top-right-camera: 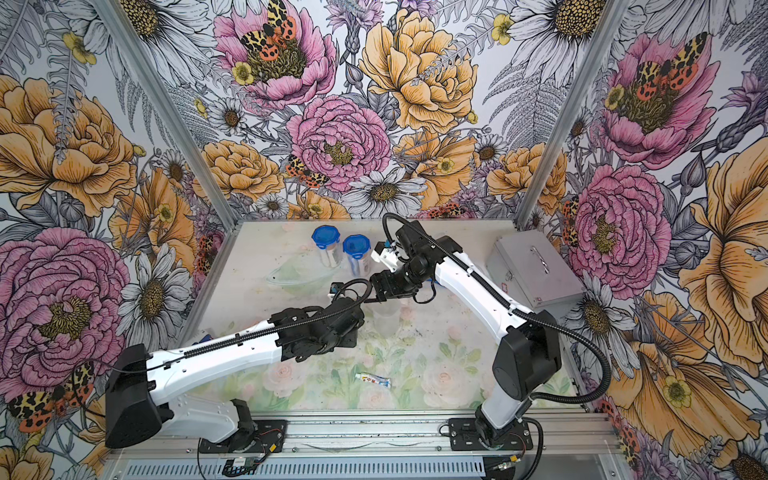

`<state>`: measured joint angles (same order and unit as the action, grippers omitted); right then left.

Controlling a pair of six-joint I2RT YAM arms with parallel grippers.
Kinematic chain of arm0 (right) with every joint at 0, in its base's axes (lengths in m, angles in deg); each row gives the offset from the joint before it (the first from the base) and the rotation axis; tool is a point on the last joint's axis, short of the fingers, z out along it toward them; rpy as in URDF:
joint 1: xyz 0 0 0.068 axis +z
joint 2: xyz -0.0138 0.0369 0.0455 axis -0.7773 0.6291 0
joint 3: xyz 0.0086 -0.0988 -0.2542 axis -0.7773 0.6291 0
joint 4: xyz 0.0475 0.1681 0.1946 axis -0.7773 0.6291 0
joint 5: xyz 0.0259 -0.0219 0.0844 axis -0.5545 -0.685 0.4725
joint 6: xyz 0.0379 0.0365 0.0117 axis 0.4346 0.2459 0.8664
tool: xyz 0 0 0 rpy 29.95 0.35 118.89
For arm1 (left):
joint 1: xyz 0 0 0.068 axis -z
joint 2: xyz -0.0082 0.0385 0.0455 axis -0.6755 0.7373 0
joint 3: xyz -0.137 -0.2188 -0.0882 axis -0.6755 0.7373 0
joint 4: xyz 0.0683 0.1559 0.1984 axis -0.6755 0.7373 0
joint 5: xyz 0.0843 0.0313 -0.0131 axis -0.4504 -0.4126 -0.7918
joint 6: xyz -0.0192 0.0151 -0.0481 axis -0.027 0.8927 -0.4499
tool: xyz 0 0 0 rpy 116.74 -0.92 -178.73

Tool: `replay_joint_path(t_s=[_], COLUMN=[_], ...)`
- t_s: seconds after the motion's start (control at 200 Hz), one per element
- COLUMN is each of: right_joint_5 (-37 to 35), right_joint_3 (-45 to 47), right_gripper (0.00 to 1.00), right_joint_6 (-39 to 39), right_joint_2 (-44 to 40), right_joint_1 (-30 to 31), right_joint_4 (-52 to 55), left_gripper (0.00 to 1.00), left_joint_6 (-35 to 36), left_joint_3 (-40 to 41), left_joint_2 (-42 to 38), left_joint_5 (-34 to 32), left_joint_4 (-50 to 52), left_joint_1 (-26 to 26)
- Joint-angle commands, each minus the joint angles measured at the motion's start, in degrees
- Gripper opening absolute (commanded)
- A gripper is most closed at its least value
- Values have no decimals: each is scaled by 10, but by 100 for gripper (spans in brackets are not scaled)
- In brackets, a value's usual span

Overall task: Pack away toiletry kits
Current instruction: Pick up the toiletry item from the center of the board.

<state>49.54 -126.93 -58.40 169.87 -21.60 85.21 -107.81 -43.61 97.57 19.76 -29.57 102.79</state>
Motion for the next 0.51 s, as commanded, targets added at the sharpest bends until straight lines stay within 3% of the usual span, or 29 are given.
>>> replay_joint_path(t_s=[0.0,0.255,0.5], right_joint_5=[51,91,113], right_joint_3=[-37,-61,-60], right_gripper=[85,80,60], right_joint_6=[-8,-7,-6], right_joint_2=[23,53,55], right_joint_1=[5,17,17], right_joint_4=[-13,-20,-29], left_gripper=[30,31,31], left_joint_6=[80,139,159], left_joint_3=[-34,-72,-86], left_joint_2=[-11,-2,8], left_joint_5=[-35,-5,18], left_joint_4=[-14,-42,-54], left_joint_1=[6,6,-5])
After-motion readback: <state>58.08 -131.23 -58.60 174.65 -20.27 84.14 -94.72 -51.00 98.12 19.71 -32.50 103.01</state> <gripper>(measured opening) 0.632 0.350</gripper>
